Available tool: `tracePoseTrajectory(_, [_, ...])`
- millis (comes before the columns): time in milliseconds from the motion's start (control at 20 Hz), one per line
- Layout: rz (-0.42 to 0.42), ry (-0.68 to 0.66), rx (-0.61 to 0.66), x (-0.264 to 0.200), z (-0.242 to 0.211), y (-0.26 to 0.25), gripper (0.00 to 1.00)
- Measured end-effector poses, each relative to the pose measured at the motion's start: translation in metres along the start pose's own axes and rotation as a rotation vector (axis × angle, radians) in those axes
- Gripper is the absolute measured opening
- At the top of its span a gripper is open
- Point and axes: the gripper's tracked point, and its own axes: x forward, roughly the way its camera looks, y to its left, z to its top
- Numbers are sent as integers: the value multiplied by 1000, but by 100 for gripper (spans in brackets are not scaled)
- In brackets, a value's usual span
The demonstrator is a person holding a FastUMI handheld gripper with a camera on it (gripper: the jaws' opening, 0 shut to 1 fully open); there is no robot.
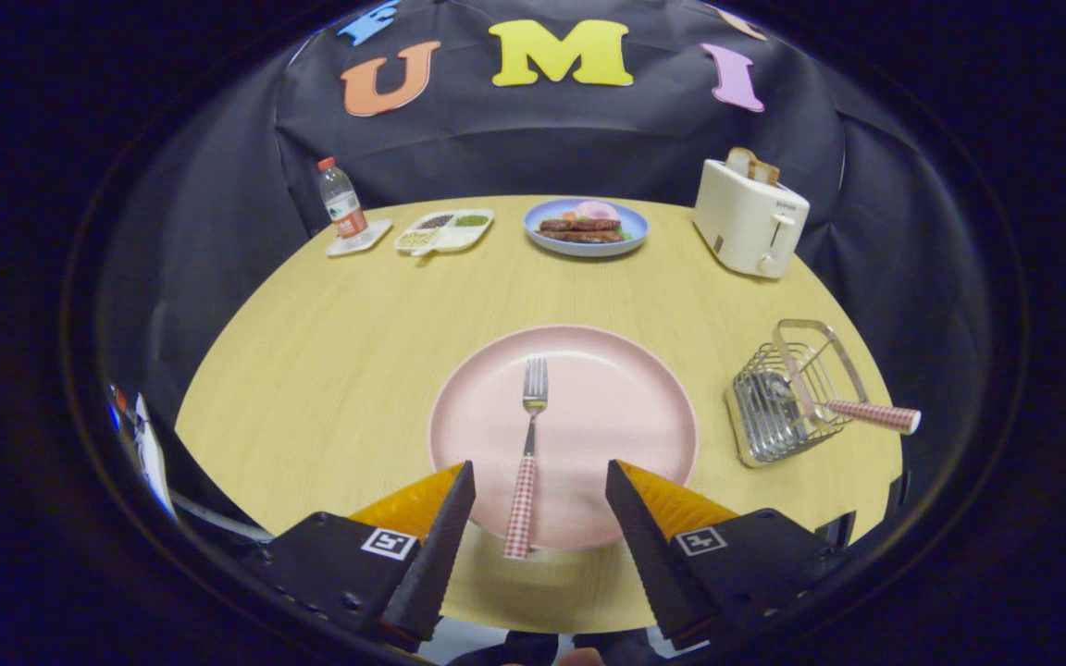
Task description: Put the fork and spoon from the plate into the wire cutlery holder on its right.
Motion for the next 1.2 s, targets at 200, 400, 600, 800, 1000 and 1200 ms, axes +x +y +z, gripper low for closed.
tracePoseTrajectory(200, [-24, 18, 27, 18, -5, -3, 82])
tracePoseTrajectory(400, [-56, 37, 29, 32, -13, -4, 66])
tracePoseTrajectory(600, [-62, 82, 59, 42, -24, -6, 19])
tracePoseTrajectory(800, [-58, 120, 73, 40, -24, -12, 7])
tracePoseTrajectory(1000, [-43, 162, 100, 18, -9, -24, 1])
tracePoseTrajectory(1200, [2, 163, 109, -24, 20, -35, 0])
